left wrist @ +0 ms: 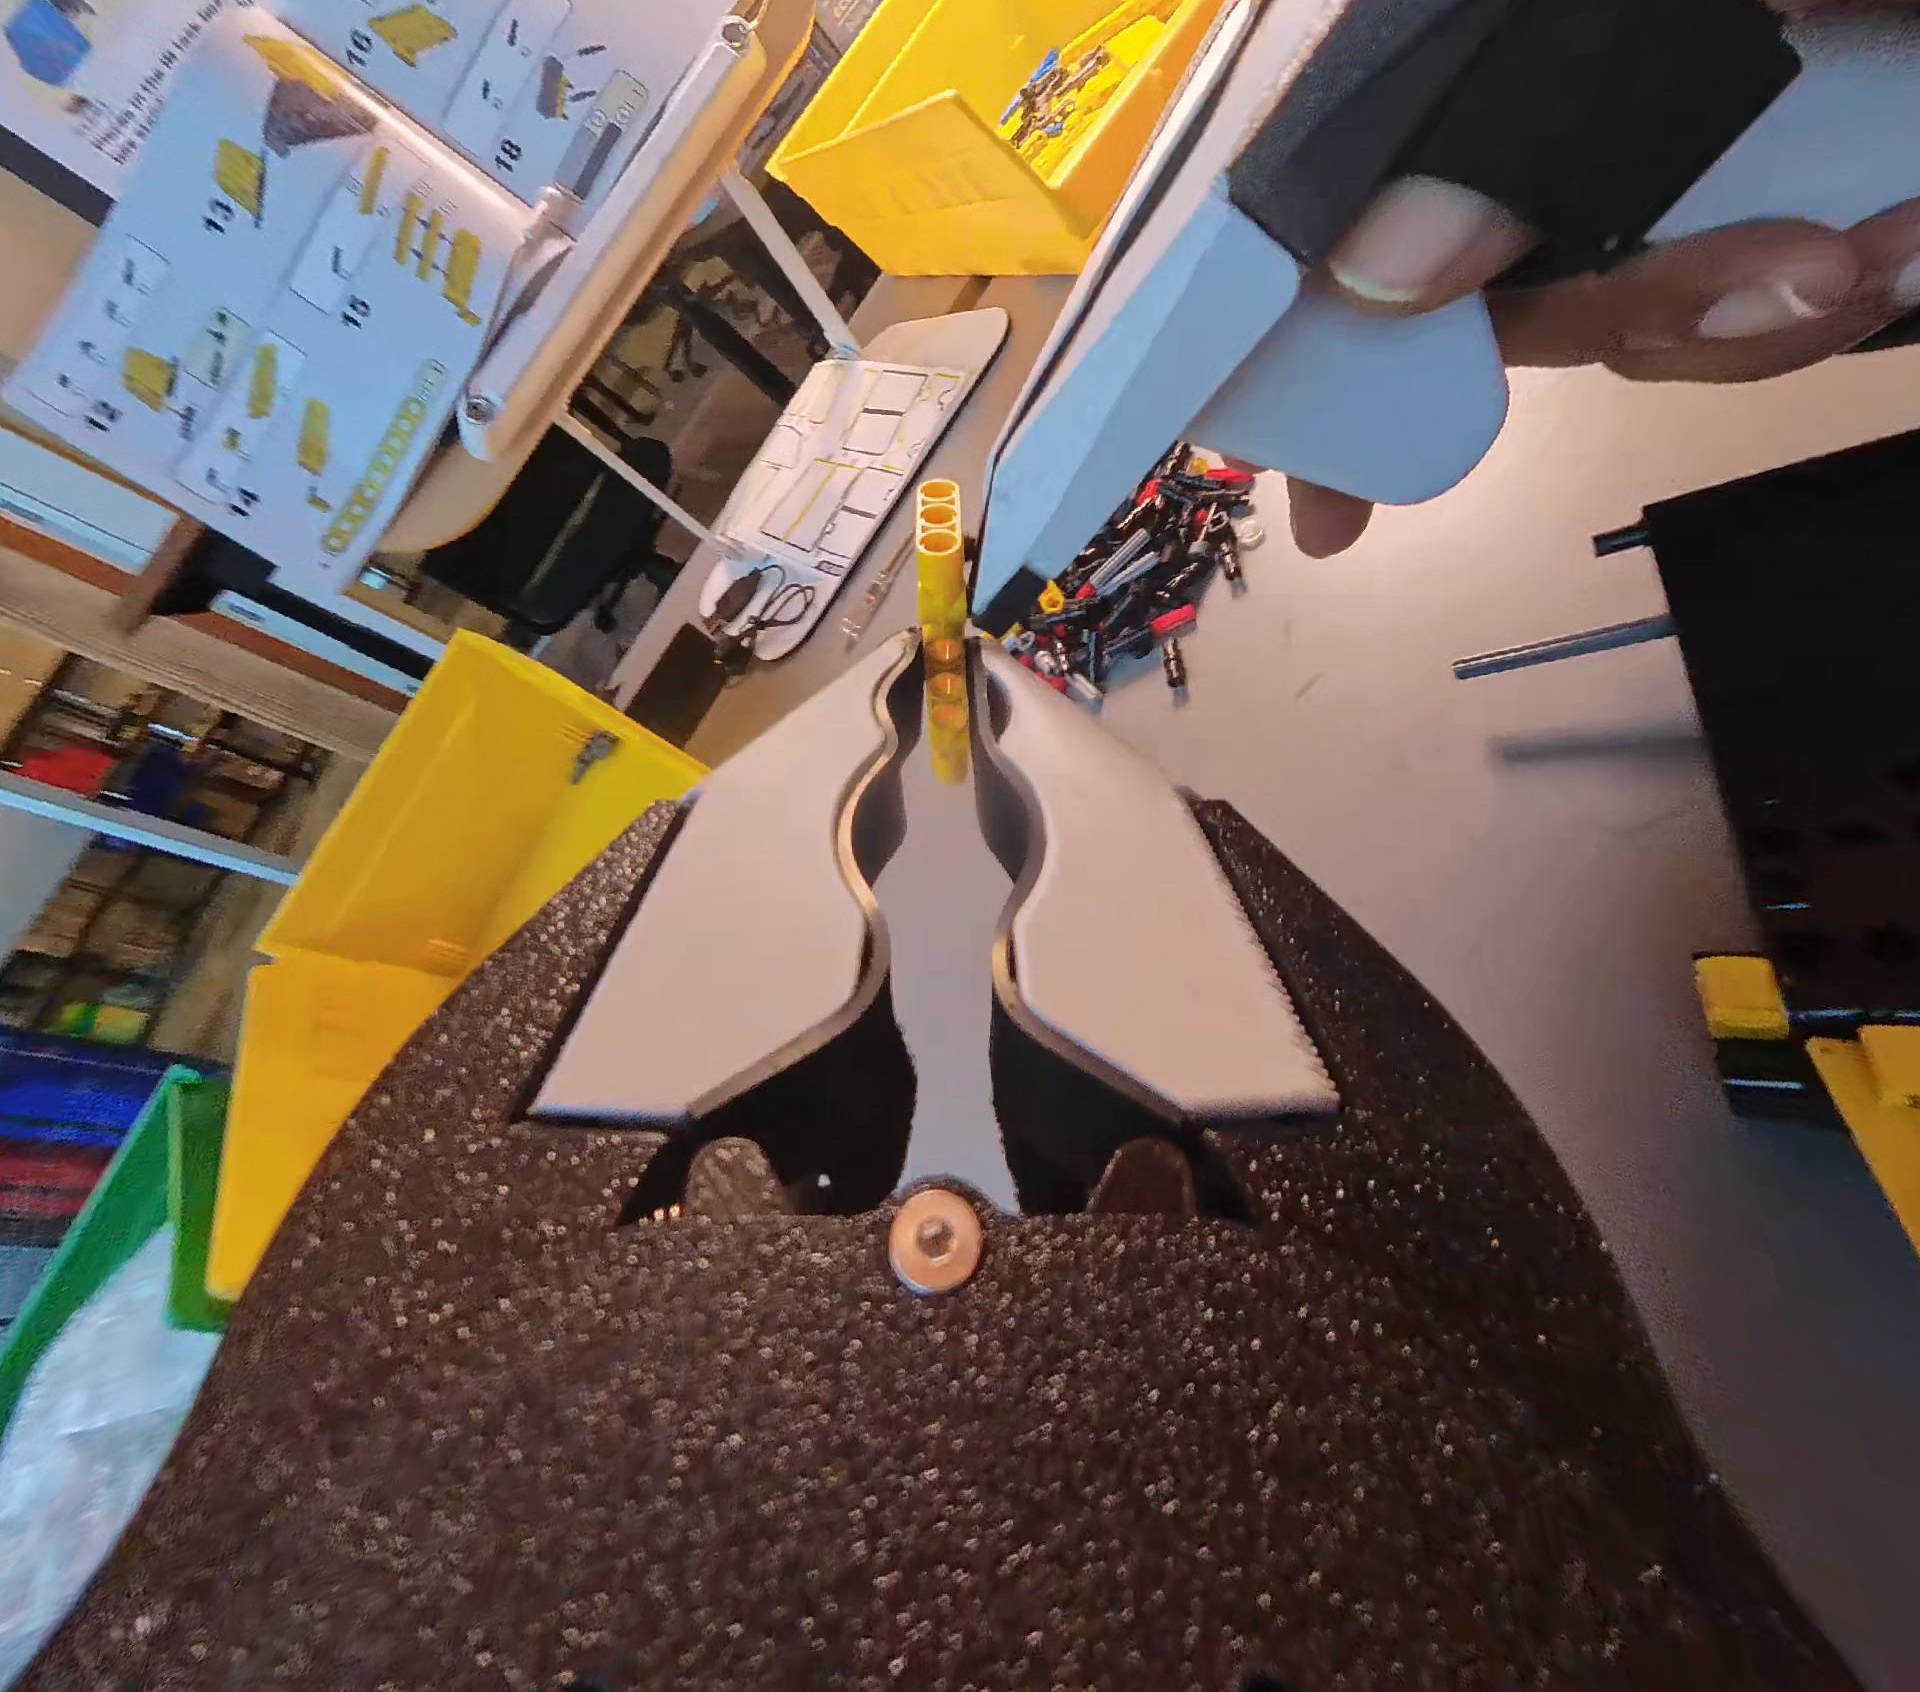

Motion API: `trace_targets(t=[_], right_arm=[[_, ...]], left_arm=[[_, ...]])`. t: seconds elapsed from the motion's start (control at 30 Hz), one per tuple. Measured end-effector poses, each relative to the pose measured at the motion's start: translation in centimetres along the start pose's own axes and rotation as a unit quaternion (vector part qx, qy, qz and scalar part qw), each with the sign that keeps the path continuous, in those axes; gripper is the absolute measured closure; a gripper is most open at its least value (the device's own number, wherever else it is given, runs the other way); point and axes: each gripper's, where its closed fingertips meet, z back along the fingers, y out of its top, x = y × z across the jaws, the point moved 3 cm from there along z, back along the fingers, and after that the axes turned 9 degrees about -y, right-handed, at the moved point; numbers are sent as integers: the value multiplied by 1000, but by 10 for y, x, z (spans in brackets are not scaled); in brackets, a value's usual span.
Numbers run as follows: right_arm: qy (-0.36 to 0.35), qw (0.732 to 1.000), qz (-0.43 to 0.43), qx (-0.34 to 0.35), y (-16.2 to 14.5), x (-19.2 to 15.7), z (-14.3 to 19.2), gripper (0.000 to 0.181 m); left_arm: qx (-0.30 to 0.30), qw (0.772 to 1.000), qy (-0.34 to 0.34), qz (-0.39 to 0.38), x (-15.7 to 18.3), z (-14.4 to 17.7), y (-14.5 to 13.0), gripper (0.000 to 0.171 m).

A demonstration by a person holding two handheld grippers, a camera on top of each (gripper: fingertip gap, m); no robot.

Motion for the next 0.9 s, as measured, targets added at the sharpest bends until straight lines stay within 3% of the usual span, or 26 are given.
trace_targets(t=[0.2, 0.37, 0.47, 0.7, 0.9], right_arm=[[22, 999, -23, -14, -4, -1, -2, 177], [61, 997, -16, -36, -8, -1, 1, 178], [77, 996, -8, -45, -10, -5, 2, 178], [100, 987, -125, 18, -4, -3, 0, 178], [43, 997, -49, 28, -2, 0, 0, 178]], left_arm=[[1, 998, 13, -59, 4, 3, -1, 166], [31, 998, -21, -57, 7, 2, -1, 158], [22, 996, -39, -76, 10, 0, -4, 164], [13, 998, -49, -29, -2, 0, -1, 165], [25, 996, -73, 44, -4, -7, -1, 165]])
